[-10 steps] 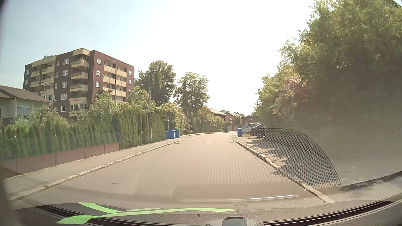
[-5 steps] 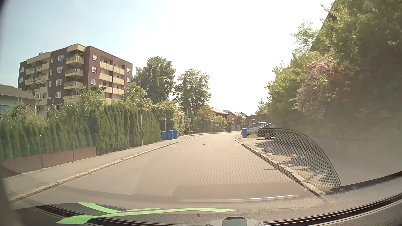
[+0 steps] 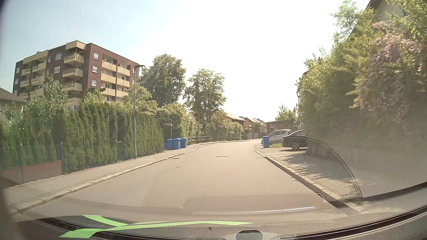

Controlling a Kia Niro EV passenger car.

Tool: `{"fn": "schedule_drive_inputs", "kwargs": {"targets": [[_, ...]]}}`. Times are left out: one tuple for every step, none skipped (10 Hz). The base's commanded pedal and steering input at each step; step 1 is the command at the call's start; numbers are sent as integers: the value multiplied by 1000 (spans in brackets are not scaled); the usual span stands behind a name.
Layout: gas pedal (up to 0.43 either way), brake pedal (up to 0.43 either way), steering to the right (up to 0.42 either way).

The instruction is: Follow the waypoints while adhering to traffic rules and regulations

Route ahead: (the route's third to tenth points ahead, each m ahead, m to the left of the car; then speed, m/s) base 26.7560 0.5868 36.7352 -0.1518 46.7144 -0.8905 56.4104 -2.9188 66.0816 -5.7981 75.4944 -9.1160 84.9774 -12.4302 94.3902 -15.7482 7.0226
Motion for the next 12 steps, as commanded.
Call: {"fn": "schedule_drive_inputs", "kwargs": {"targets": [[79, 0, -11], [79, 0, -9], [79, 0, -7], [79, 0, -5], [79, 0, -4], [79, 0, -2], [79, 0, 0], [79, 0, 4], [79, 0, 7], [79, 0, 9], [79, 0, 9], [79, 0, 9]]}}
